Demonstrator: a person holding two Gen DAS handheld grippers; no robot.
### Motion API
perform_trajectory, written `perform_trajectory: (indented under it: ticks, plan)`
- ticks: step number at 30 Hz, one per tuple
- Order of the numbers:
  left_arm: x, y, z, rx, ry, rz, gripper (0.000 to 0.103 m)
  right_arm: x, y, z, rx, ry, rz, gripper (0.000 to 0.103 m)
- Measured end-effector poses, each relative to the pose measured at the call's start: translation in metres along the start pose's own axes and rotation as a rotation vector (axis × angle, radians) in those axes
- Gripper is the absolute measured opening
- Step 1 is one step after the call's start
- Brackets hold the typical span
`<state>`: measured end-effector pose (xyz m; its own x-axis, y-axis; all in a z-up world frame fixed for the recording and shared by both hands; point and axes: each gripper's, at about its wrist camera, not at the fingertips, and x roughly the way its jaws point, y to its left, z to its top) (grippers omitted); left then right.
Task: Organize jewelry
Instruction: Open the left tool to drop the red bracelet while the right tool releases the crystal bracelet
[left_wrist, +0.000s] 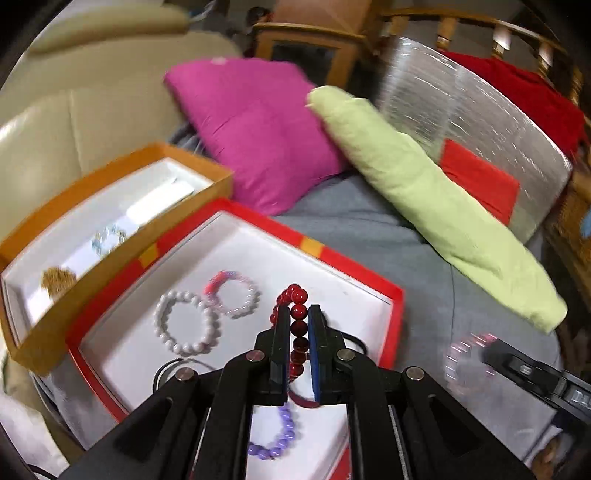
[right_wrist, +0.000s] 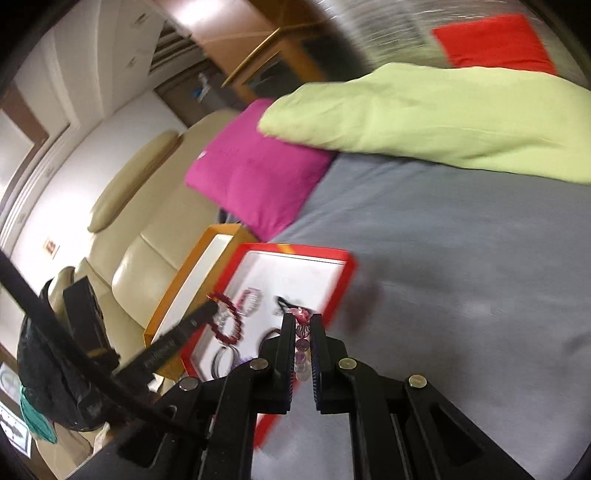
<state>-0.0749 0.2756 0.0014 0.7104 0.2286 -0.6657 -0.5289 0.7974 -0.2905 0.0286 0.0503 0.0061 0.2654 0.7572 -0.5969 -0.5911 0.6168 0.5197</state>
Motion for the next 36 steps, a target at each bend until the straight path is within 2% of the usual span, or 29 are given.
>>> perform_trajectory:
  ticks: [3,6,10,14,16,21,27,36]
  plan:
    - [0.007,0.015,0.001,-0.045,0.01,0.003,0.009,0.04,0.018,0.012,-0.02,0.043,-0.008,0.009]
    - [0.02,0.027,0.001,-0.108,0.053,-0.053,0.009,0.074,0.028,0.023,-0.028,0.076,-0.021,0.009]
    - [0.029,0.031,-0.001,-0.145,0.094,-0.091,0.01,0.109,0.033,0.035,-0.027,0.12,-0.035,0.009]
    - [0.033,0.032,-0.001,-0.141,0.098,-0.063,0.01,0.138,0.032,0.04,-0.036,0.157,-0.063,0.009]
    - [0.035,0.033,0.0,-0.129,0.094,-0.011,0.01,0.147,0.032,0.04,-0.044,0.165,-0.069,0.009]
    - [0.042,0.039,-0.002,-0.131,0.125,0.037,0.01,0.164,0.03,0.04,-0.057,0.19,-0.102,0.009]
    - [0.054,0.044,-0.005,-0.139,0.172,0.072,0.01,0.167,0.029,0.041,-0.084,0.199,-0.154,0.009]
    - [0.053,0.044,-0.007,-0.131,0.168,0.092,0.01,0.171,0.029,0.039,-0.118,0.234,-0.218,0.009]
